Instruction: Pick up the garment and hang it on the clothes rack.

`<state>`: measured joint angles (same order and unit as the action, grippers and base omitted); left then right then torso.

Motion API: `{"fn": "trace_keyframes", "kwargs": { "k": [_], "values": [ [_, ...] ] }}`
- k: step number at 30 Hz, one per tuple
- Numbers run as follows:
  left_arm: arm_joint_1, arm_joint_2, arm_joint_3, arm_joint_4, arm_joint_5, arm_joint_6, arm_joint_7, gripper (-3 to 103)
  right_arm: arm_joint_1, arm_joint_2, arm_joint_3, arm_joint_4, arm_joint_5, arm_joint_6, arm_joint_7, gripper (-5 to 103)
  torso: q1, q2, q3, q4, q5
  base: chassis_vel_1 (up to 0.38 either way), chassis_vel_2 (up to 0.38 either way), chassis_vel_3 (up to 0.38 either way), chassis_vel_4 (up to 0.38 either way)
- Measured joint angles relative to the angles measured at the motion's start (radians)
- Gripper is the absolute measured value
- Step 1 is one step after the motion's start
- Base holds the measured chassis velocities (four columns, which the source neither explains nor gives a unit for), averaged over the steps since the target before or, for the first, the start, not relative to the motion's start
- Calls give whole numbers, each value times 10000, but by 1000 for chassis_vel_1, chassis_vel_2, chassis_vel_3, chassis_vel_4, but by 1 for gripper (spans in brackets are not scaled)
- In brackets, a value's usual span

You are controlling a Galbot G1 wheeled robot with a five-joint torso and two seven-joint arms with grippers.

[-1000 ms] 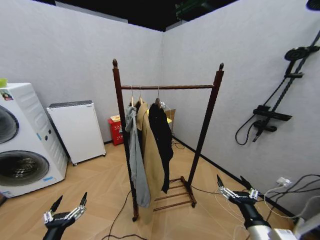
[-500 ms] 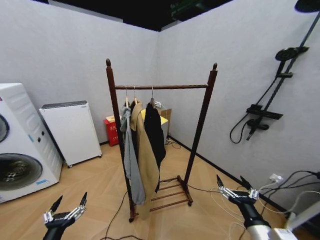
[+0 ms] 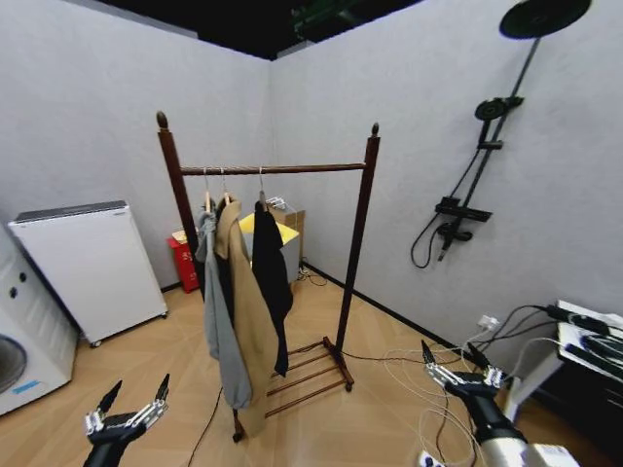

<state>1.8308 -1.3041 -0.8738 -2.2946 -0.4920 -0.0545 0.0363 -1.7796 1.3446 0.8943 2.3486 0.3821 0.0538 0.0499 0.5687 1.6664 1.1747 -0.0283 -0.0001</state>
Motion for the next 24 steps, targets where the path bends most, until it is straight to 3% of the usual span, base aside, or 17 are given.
{"fn": "trace_keyframes", "kwargs": {
  "k": [24],
  "values": [
    [0, 0, 0, 0, 0, 0, 0, 100, 2, 0, 0, -1, 0, -1, -1, 100, 1, 0, 0, 2, 1, -131, -126, -122, -124]
  ]
}}
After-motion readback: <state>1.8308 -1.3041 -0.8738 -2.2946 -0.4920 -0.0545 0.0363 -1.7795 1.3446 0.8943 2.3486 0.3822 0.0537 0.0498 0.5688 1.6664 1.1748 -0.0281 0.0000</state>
